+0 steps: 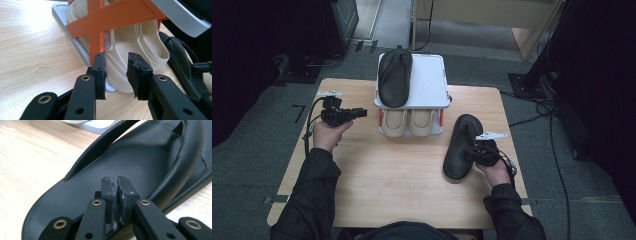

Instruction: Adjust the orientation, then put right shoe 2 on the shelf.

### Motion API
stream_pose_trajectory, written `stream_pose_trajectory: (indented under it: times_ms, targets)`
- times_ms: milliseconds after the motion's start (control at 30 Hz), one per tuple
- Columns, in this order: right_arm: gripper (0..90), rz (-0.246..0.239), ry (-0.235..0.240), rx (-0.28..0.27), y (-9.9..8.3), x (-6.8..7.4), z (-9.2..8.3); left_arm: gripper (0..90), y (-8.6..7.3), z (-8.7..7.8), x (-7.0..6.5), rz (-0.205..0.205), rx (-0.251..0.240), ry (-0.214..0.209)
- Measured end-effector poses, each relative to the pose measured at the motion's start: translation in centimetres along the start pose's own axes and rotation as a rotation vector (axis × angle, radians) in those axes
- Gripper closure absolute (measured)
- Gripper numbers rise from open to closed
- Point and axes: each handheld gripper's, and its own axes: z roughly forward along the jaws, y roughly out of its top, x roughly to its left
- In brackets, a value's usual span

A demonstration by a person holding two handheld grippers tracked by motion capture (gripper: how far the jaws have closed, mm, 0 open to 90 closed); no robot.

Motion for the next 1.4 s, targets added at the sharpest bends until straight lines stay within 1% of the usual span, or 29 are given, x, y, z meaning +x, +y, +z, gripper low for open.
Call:
stream_pose_trajectory:
  times_ms: [67, 100, 233, 267, 367, 400, 467, 567, 633, 800, 900, 967, 1000, 1033, 1100, 1233, 1400]
  targets:
    - [83.1, 0.004, -0.013, -0.001, 0.0, -0.3, -0.1, 68.2, 0.0, 0.0, 0.0, 0.001, 0.000, -0.001]
    - [83.1, 0.014, -0.015, -0.001, 0.0, -0.4, -0.1, 68.2, 0.0, 0.0, 0.0, 0.000, -0.001, 0.000]
    - [81.8, 0.026, -0.020, -0.010, 0.1, -0.9, -0.2, 68.2, 0.0, 0.0, 0.0, -0.002, 0.000, 0.001]
    - [81.0, 0.034, -0.016, -0.013, 0.1, -1.0, -0.2, 68.2, 0.0, 0.0, 0.0, -0.001, 0.000, 0.001]
    - [79.0, 0.035, -0.023, -0.034, 0.3, -1.0, -0.5, 68.2, 0.0, 0.1, 0.0, -0.002, -0.001, 0.001]
    - [78.1, 0.036, -0.025, -0.052, 0.4, -1.1, -0.7, 68.2, 0.0, 0.1, 0.0, -0.003, -0.001, 0.000]
    - [76.4, 0.050, -0.027, -0.063, 0.5, -1.2, -0.9, 68.2, 0.0, 0.1, 0.0, -0.003, 0.000, 0.001]
    - [74.2, 0.078, -0.035, -0.105, 0.8, -1.7, -1.5, 68.2, 0.0, 0.1, 0.0, -0.002, 0.000, 0.002]
    - [73.6, 0.090, -0.045, -0.123, 1.0, -2.0, -1.8, 68.2, 0.0, 0.1, 0.0, -0.001, 0.000, 0.003]
    - [70.8, 0.096, -0.071, -0.149, 1.2, -2.7, -2.1, 68.1, 0.0, 0.1, 0.0, -0.002, 0.001, 0.004]
    - [67.6, 0.093, -0.098, -0.147, 1.5, -3.2, -1.9, 68.0, 0.0, 0.1, 0.0, -0.001, 0.002, 0.005]
    - [64.0, 0.110, -0.102, -0.148, 1.6, -3.6, -1.7, 68.0, 0.0, 0.2, 0.0, 0.001, 0.003, 0.005]
    - [63.8, 0.123, -0.096, -0.146, 1.6, -3.8, -1.5, 67.9, 0.0, 0.2, 0.0, 0.002, 0.004, 0.005]
    - [63.6, 0.125, -0.094, -0.143, 1.6, -3.9, -1.4, 67.9, 0.0, 0.2, 0.1, 0.001, 0.004, 0.006]
    - [62.6, 0.117, -0.112, -0.129, 1.8, -4.1, -0.9, 67.8, 0.0, 0.2, 0.1, 0.001, 0.005, 0.007]
    - [62.0, 0.124, -0.120, -0.097, 1.9, -4.5, 0.2, 67.8, 0.0, 0.2, 0.1, 0.000, 0.004, 0.006]
    - [61.1, 0.159, -0.100, -0.098, 2.0, -5.1, 0.9, 67.7, 0.0, 0.2, 0.1, 0.002, 0.003, 0.006]
